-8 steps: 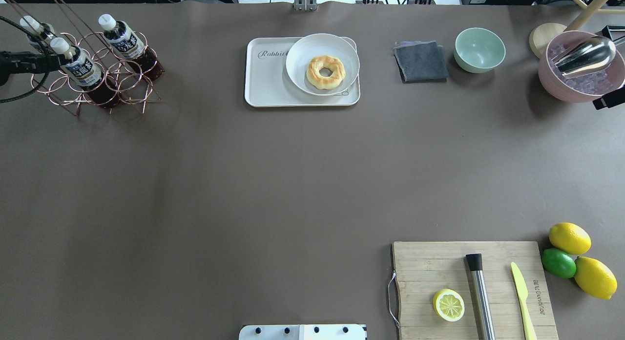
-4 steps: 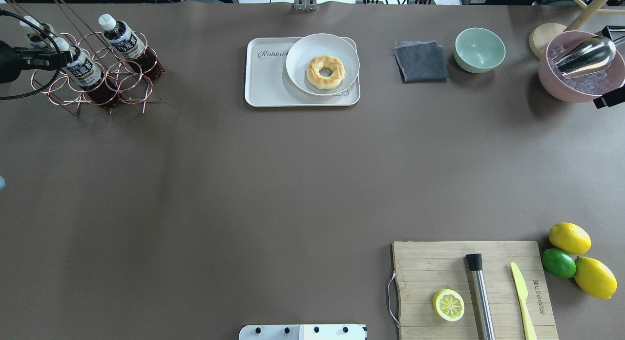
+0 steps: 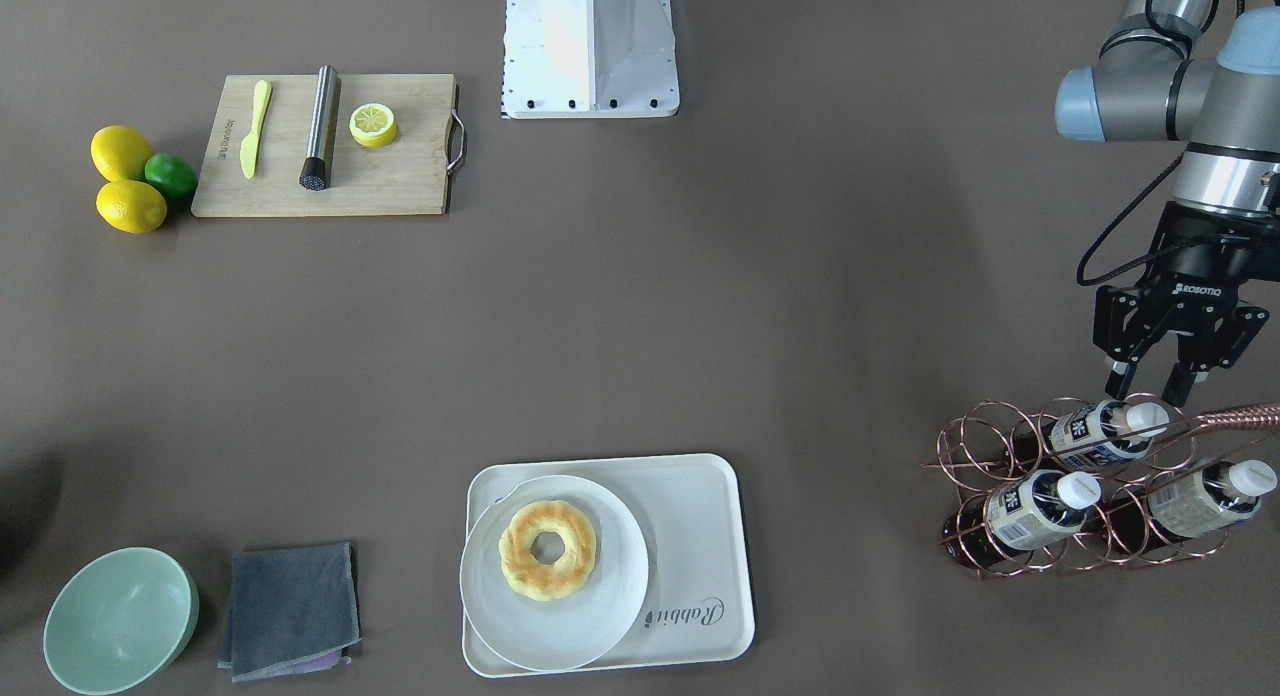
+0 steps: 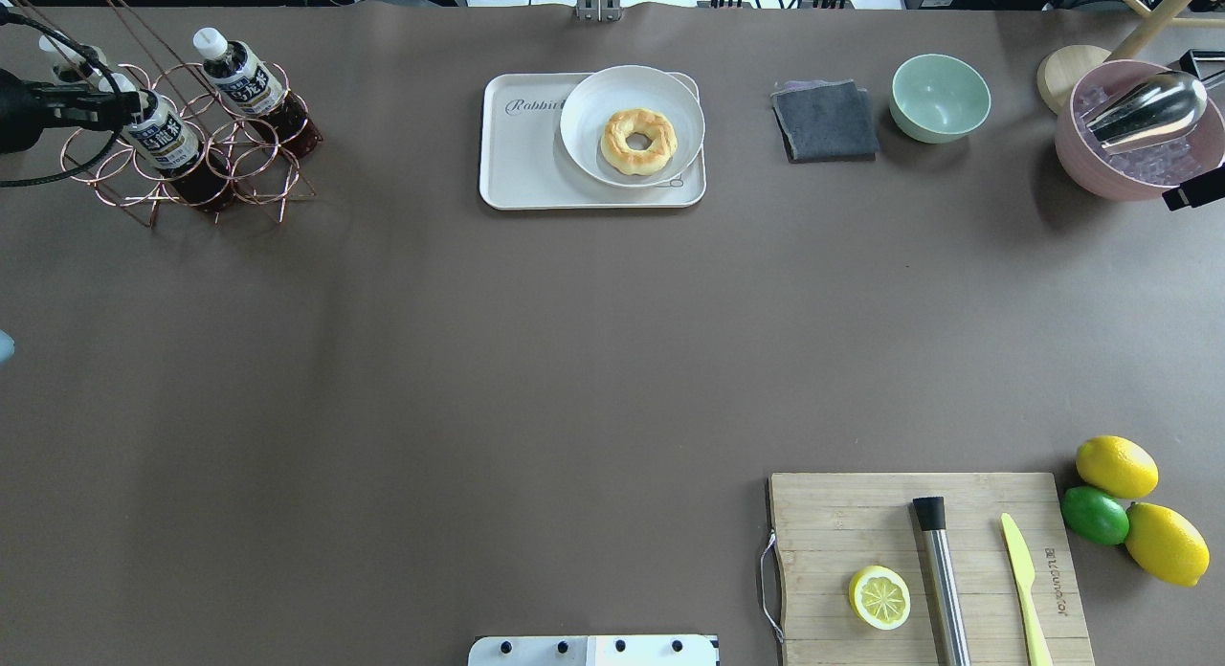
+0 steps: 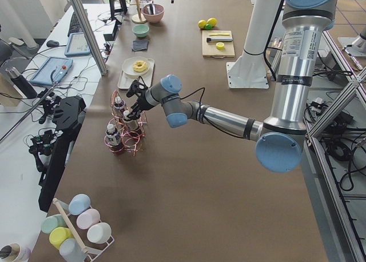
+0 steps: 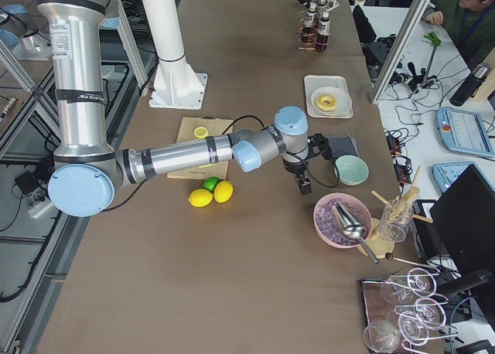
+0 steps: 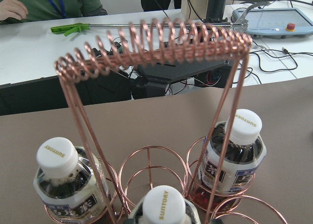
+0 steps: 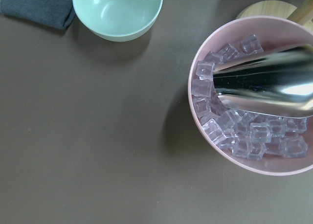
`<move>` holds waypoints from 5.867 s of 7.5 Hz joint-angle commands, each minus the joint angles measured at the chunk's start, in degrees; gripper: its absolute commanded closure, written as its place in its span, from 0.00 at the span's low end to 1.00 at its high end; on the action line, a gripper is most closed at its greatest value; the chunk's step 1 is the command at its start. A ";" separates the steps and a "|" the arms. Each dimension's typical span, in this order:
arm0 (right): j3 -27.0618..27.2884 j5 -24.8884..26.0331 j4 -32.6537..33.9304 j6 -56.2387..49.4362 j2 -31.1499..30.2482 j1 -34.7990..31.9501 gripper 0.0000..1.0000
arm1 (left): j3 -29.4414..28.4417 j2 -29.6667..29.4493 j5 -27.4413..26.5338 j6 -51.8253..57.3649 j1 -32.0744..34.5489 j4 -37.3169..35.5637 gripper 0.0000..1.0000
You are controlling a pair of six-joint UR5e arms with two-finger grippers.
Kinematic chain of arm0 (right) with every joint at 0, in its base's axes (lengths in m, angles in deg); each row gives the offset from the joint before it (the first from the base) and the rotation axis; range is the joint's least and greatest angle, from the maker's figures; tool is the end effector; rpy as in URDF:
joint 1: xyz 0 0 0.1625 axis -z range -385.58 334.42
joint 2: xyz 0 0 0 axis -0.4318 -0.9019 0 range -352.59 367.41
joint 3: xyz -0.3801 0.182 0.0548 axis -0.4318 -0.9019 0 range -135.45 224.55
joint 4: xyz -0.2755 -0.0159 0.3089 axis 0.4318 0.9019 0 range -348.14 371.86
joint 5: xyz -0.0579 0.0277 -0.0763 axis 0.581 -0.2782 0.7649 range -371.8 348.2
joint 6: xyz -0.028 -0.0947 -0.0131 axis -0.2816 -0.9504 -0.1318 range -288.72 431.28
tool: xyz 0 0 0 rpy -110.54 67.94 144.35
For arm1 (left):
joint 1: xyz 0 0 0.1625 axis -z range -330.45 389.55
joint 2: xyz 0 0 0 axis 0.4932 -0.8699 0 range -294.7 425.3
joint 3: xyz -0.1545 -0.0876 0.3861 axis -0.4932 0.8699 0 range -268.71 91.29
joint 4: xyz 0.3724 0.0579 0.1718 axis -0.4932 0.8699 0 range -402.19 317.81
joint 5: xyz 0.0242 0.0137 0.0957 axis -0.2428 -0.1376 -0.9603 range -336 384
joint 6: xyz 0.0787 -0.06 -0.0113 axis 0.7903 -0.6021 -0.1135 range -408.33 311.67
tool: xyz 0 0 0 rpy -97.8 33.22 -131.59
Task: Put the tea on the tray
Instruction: 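Reach the left gripper into the copper rack and grasp a tea bottle, then lift the tea bottle up out of the rack with the left gripper, then carry the bottle toward the tray and stand it on the table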
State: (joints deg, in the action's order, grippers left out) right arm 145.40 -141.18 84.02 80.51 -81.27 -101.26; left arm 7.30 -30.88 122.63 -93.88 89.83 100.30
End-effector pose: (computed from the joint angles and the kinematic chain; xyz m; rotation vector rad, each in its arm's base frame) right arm -0.0602 -0.5192 0.5215 0.3557 -0.7610 -0.2636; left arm 0.1752 -0.5456 0.4542 0.8109 0.7951 -0.1609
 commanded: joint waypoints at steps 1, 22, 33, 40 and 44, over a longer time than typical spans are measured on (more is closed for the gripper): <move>0.05 0.09 0.00 0.09 0.09 0.00 0.00 | -2.05 -2.16 -0.02 1.08 0.53 -0.02 0.39; 4.94 -0.61 -0.09 0.00 0.17 1.48 0.00 | 19.81 -3.39 14.75 6.26 6.74 -17.50 1.00; 7.08 0.53 -0.09 4.30 11.78 11.78 0.00 | 13.68 -32.57 -28.67 -7.88 -38.75 -40.71 1.00; 7.17 1.23 -0.09 4.30 12.13 12.31 0.00 | 9.36 -32.05 -34.20 -7.80 -40.77 -34.73 1.00; 7.17 1.23 -0.09 4.39 14.40 13.70 0.00 | 14.17 -31.70 -33.42 -12.25 -40.51 -34.56 0.03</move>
State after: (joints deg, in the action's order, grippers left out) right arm 152.52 -140.10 83.89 84.89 -68.53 -88.51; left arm 18.07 -63.09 88.59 -102.44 49.07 65.68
